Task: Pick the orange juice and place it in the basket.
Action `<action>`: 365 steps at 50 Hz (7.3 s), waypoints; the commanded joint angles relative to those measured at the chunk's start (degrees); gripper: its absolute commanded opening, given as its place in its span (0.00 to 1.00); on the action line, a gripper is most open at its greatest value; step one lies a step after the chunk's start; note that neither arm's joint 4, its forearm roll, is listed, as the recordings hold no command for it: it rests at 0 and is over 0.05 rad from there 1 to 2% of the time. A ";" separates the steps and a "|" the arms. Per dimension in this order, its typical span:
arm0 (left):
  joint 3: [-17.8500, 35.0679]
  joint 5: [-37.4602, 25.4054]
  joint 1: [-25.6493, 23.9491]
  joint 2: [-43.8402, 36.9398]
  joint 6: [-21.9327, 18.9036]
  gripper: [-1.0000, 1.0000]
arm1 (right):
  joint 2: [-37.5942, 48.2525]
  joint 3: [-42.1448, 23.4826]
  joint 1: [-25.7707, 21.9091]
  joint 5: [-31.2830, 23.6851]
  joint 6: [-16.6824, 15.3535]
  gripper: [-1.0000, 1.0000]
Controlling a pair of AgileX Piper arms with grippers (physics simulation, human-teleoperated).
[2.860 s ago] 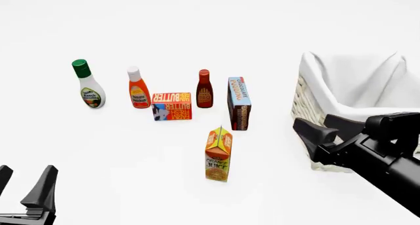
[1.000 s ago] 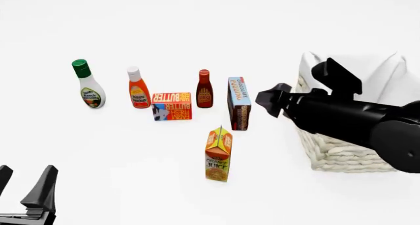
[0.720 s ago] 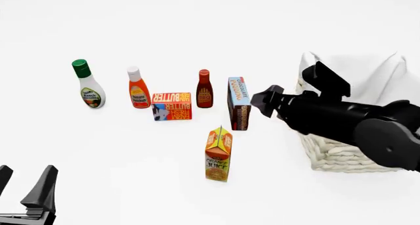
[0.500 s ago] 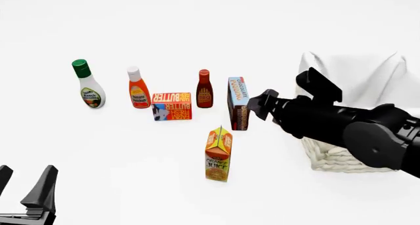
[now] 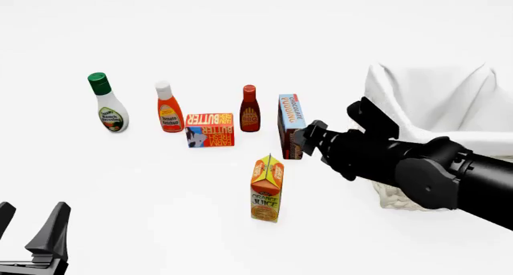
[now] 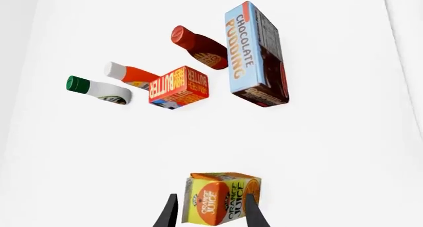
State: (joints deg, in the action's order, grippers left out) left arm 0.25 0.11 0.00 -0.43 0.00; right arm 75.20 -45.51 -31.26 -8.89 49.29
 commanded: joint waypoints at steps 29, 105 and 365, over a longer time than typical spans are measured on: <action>0.00 0.00 0.00 0.00 0.00 1.00 | 6.81 -1.29 -3.56 2.58 0.92 1.00; 0.00 0.00 0.00 0.00 0.00 1.00 | 14.64 1.49 -7.24 10.46 4.38 0.00; 0.00 0.00 0.00 0.00 0.00 1.00 | -10.53 -10.68 35.65 1.53 -26.18 0.00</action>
State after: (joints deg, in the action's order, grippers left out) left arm 0.25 0.11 0.00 -0.43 0.00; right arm 62.40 -57.04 2.93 -10.43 22.02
